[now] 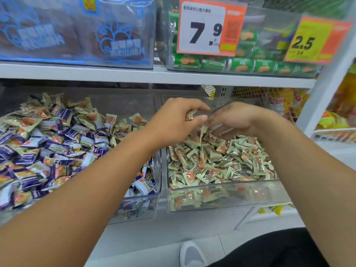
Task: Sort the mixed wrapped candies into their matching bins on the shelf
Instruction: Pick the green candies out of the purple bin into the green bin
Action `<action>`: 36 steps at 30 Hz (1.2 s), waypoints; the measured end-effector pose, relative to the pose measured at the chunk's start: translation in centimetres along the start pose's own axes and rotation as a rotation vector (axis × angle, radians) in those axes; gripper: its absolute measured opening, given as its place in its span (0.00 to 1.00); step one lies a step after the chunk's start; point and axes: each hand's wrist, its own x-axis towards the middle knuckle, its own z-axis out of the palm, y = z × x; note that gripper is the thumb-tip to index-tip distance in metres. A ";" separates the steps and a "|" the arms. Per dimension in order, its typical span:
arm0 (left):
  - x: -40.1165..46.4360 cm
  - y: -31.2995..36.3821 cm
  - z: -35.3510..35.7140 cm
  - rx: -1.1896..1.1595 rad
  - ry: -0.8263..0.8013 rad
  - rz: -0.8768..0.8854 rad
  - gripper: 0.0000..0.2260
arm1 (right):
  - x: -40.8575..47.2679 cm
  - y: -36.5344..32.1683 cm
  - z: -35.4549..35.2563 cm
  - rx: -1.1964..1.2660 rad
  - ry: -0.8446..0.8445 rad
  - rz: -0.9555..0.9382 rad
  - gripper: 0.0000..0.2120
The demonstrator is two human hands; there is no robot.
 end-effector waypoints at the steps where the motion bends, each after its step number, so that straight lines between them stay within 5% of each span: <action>1: 0.1 0.0 -0.1 -0.004 -0.027 -0.008 0.17 | 0.0 -0.2 0.1 -0.042 0.019 -0.021 0.01; 5: -0.1 0.0 -0.5 -0.085 -0.148 -0.063 0.28 | 0.1 -0.8 0.4 -0.184 0.088 -0.075 0.03; 10: -1.2 -0.5 -1.5 -0.172 -0.007 -0.100 0.15 | 0.6 -1.6 1.1 -0.226 0.023 -0.106 0.06; 17: -5.0 -4.2 -5.3 0.107 0.279 -0.334 0.07 | 0.1 -4.1 3.4 -0.366 -0.074 -0.346 0.06; 19: -6.6 -6.0 -7.2 0.294 0.157 -0.461 0.11 | -0.9 -5.9 4.2 -0.461 -0.033 -0.462 0.07; 22: -9.1 -8.1 -9.1 0.547 -0.246 -0.586 0.26 | -2.5 -9.3 7.3 -0.406 0.033 -0.705 0.05; 24: -10.2 -8.7 -9.7 0.567 -0.373 -0.559 0.21 | -2.6 -11.0 10.2 -0.364 0.034 -0.824 0.05; 30: -11.9 -9.8 -11.2 0.485 -0.364 -0.537 0.15 | 3.5 -12.8 16.1 -0.915 -0.110 -0.382 0.13; 36: -12.7 -11.0 -11.3 0.436 -0.343 -0.520 0.16 | 8.3 -14.2 16.8 -0.527 -0.304 0.100 0.38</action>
